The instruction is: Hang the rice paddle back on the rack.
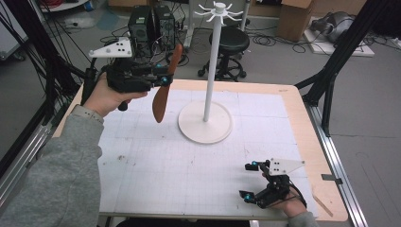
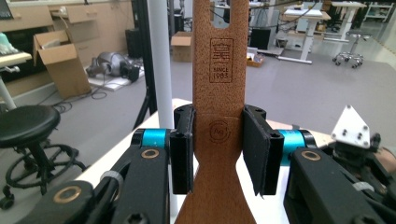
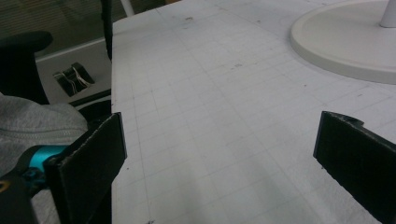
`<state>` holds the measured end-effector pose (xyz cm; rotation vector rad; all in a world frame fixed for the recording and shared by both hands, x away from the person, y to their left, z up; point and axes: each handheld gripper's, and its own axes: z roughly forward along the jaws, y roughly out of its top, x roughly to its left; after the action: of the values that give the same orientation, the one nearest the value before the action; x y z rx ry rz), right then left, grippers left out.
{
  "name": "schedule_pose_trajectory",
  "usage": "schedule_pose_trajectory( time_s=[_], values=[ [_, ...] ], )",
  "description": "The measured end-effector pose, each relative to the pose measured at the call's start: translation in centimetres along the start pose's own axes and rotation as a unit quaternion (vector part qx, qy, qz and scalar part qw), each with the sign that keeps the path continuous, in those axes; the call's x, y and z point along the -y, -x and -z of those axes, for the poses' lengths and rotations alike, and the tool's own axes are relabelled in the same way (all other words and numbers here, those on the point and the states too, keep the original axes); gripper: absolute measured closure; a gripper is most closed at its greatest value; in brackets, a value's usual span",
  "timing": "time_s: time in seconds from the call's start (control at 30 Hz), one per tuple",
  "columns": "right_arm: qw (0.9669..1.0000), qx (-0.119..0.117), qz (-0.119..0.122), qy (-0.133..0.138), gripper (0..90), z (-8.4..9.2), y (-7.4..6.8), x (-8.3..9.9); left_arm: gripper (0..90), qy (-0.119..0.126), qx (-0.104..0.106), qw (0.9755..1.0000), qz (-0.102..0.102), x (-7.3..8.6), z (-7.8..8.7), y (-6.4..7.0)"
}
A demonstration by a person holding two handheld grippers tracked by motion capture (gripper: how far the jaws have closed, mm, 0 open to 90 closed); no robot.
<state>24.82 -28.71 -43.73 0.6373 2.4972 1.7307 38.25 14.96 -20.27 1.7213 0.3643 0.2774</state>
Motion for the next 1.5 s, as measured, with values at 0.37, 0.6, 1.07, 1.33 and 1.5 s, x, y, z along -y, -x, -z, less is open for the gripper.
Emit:
schedule_pose_trajectory(
  time_s=[0.37,0.6,1.07,1.33,1.5],
  values=[
    [0.9999,0.005,0.004,0.014,1.2,0.1,-0.1,-0.3,65.6,0.001,-0.013,0.9999,-0.002,-2.6,-1.0,-0.3],
    [0.9999,0.002,0.000,0.015,1.2,0.1,0.1,-0.3,65.6,0.002,-0.014,0.9999,-0.003,-4.1,-2.1,-0.5],
    [0.9999,-0.007,0.000,0.014,1.2,0.0,0.1,-0.3,65.6,-0.003,-0.038,0.9992,-0.012,-6.5,-5.0,-1.0],
    [0.9998,-0.010,0.002,0.014,1.2,-0.2,0.2,-0.3,65.6,-0.005,-0.056,0.9984,-0.012,-6.5,-5.3,-1.1],
    [0.9999,-0.011,0.001,0.012,1.2,-0.2,0.2,-0.3,65.6,-0.007,-0.054,0.9984,-0.017,-6.6,-5.4,-0.9]
  ],
)
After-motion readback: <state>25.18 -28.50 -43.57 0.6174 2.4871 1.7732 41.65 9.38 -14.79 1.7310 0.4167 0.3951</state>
